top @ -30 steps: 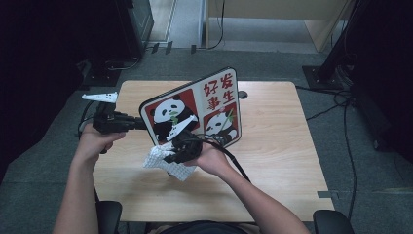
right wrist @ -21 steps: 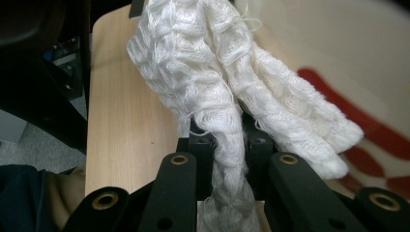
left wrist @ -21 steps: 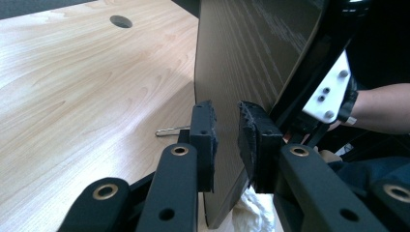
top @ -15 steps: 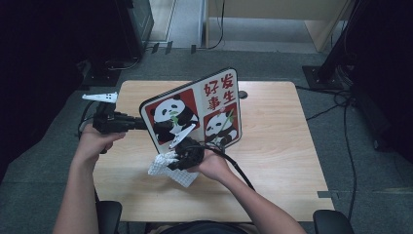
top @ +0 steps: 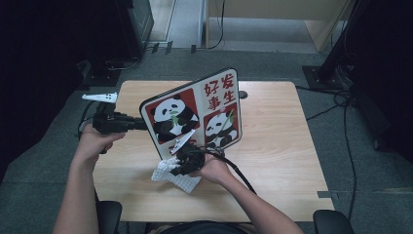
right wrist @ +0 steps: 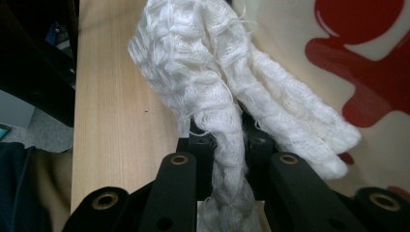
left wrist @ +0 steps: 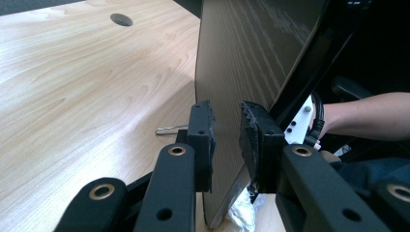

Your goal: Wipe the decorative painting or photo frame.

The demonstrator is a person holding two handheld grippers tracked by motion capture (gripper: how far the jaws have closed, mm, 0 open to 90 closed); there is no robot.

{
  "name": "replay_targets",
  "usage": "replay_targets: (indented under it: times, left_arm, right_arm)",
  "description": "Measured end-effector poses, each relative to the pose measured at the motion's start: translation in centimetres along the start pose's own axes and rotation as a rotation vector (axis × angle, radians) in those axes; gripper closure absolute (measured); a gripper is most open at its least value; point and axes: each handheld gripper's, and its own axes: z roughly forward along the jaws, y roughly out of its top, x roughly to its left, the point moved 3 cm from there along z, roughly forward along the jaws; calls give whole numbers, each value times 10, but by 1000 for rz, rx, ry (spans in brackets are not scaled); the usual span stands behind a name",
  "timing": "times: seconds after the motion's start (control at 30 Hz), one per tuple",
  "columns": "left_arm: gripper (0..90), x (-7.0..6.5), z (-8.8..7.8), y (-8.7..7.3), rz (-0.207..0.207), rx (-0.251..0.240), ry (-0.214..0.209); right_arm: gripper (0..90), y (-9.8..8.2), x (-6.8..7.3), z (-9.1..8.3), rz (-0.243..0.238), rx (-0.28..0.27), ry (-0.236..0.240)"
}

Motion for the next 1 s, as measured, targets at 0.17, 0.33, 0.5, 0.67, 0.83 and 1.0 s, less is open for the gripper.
replay_targets:
  times: [0.17,0.33,0.5,0.67,0.83,1.0]
  left_arm:
    - [739,1,1,0,-5,1,2]
    - [701,3,1,-2,-13,14,31]
    - [596,5,1,-3,-14,17,50]
    - [517,8,-2,-5,-14,15,72]
    - [399,12,-5,-5,-20,3,107]
    - [364,14,-9,-7,-24,-6,119]
  right_arm:
    - [798,2,4,-3,-1,15,3]
    - [798,6,9,-10,2,14,11]
    - [797,17,18,-20,-12,-2,20]
    - [797,29,27,-28,-24,-13,32]
    - [796,47,36,-38,-41,-39,52]
    - [797,64,43,-48,-58,-56,58]
